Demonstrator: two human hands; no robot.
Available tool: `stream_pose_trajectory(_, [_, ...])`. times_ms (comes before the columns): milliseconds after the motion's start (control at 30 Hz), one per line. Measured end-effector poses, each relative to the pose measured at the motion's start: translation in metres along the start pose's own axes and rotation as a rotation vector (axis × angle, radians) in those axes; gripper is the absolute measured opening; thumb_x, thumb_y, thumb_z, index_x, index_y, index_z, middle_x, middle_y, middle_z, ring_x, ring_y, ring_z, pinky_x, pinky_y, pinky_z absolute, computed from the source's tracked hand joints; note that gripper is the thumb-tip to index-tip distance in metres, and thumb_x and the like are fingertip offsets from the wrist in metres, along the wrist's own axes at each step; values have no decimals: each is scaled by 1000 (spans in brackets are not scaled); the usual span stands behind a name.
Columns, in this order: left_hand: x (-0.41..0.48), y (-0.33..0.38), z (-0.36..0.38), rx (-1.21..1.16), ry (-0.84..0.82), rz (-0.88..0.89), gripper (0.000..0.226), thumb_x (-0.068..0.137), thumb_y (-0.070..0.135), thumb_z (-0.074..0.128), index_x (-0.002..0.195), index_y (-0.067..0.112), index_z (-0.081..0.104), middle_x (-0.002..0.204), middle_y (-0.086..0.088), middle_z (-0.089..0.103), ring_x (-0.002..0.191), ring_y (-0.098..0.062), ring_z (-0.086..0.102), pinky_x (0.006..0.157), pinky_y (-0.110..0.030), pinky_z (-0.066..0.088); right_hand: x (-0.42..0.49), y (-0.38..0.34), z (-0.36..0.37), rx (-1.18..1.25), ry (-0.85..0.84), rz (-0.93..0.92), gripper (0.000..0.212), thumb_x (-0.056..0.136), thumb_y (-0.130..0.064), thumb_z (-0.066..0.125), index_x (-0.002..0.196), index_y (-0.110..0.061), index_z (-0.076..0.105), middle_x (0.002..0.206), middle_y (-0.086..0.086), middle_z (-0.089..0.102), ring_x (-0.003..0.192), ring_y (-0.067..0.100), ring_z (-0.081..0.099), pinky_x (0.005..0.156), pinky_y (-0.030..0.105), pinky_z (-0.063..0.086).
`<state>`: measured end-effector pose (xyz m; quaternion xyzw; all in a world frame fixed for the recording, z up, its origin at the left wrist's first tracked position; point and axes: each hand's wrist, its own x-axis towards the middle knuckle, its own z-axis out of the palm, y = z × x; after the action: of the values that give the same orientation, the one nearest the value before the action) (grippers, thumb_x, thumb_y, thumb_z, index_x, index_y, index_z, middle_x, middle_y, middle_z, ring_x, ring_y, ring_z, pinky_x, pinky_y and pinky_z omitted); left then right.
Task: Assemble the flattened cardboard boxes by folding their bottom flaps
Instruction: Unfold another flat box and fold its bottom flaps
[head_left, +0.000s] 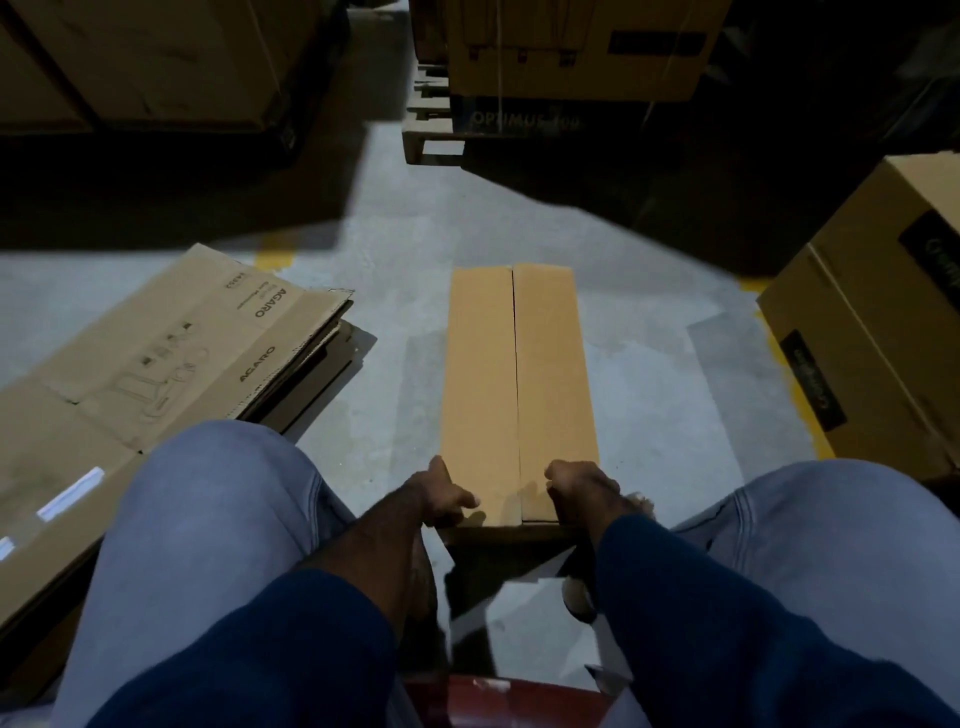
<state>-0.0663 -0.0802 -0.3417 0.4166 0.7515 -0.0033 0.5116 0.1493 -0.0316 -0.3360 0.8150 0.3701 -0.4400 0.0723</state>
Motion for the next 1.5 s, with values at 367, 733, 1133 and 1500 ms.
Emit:
stream_pose_trajectory(367, [-6, 13, -8, -145, 118, 29, 71, 95, 29, 68, 151, 10, 31, 148, -18, 47, 125, -35, 53, 91, -38, 53, -37, -29, 11, 397, -305, -239, 31, 103, -41, 54, 107, -11, 62, 91, 8, 62, 81, 22, 55, 69, 36, 48])
stream_pose_trajectory(733, [-7, 6, -40, -441, 312, 55, 43, 100, 53, 49, 117, 15, 59, 117, -12, 64, 105, -32, 63, 87, -44, 55, -34, -30, 23, 704, -416, -145, 60, 107, -54, 38, 136, -4, 57, 130, 19, 64, 119, 33, 61, 96, 37, 50])
stream_pose_trajectory(1133, [-32, 24, -80, 141, 800, 148, 38, 93, 41, 69, 127, 26, 64, 132, -4, 56, 125, -27, 46, 98, -43, 40, -91, -70, 82, -9, -732, -520, 47, 107, -52, 34, 131, -20, 58, 130, 11, 63, 116, 28, 61, 97, 39, 52])
stream_pose_trajectory(1500, [27, -21, -14, 108, 324, -72, 44, 101, 39, 56, 130, 5, 56, 133, -16, 58, 119, -34, 58, 89, -37, 49, -8, -44, 76, 269, -75, -380, 22, 100, -31, 58, 101, -17, 76, 100, 3, 72, 88, 21, 64, 71, 30, 47])
